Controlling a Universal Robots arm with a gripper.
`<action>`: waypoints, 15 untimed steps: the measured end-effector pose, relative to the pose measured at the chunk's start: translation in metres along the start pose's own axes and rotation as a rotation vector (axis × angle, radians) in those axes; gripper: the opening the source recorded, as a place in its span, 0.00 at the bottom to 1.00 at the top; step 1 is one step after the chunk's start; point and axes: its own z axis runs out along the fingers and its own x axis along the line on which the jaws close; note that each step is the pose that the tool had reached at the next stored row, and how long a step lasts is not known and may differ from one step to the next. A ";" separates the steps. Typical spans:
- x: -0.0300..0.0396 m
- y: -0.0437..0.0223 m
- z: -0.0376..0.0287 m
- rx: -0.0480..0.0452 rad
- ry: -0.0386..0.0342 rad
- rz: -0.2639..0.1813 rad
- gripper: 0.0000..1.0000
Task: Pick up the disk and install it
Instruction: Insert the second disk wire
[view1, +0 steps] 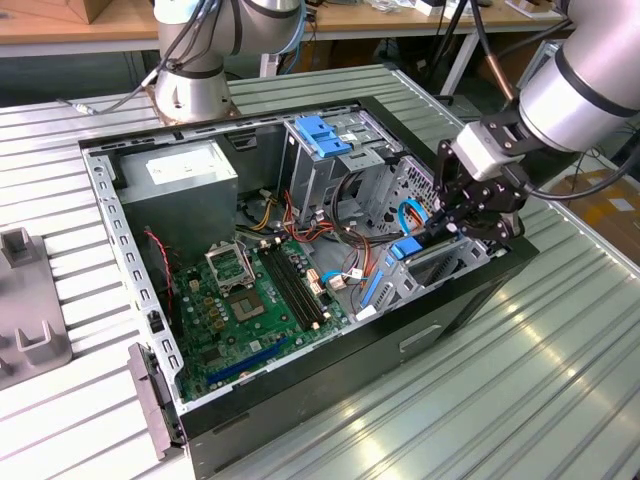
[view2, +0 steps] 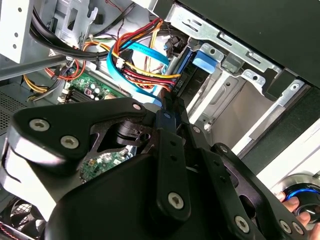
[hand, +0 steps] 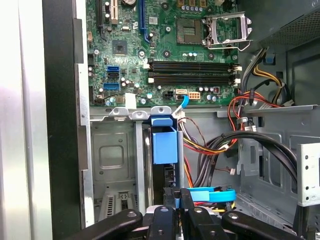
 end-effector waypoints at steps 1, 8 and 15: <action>0.0004 0.0000 0.0001 0.0000 0.0000 0.000 0.16; 0.0022 -0.0001 0.0026 -0.0022 0.0009 0.000 0.16; 0.0025 -0.0001 0.0031 -0.0032 -0.0003 0.001 0.16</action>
